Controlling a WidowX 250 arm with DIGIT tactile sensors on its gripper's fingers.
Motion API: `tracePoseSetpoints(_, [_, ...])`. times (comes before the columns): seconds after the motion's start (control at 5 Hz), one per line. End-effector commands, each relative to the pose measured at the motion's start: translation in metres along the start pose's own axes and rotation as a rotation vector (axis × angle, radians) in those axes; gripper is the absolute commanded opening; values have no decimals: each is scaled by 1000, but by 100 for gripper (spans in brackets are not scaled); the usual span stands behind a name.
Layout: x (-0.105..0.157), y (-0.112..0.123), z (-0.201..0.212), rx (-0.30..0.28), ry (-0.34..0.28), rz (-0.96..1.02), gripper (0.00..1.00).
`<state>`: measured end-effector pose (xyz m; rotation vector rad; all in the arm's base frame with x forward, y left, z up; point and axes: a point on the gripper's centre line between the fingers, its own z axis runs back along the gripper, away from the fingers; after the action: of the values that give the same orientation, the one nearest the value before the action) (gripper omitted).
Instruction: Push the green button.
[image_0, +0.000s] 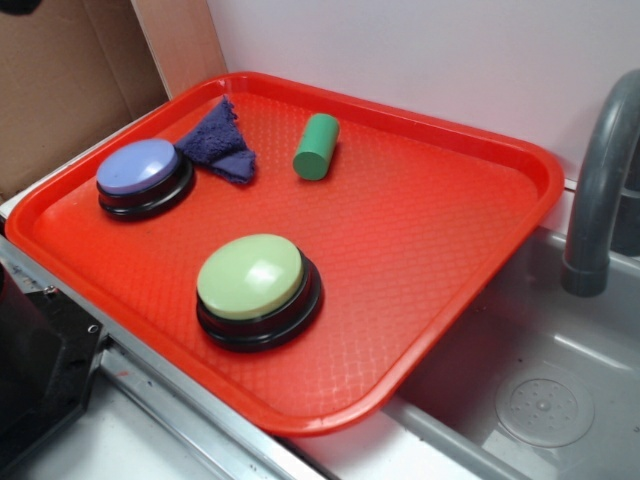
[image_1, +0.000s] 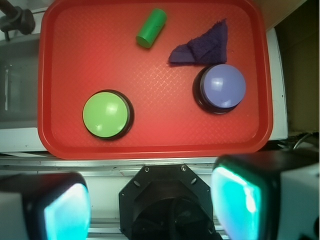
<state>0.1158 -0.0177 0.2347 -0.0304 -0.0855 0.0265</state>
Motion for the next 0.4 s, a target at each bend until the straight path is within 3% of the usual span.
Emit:
tracePoseSetpoints(0.0, [0, 0, 0, 0, 0, 0, 100])
tracePoseSetpoints(0.2, [45, -50, -48, 113, -1, -261, 100])
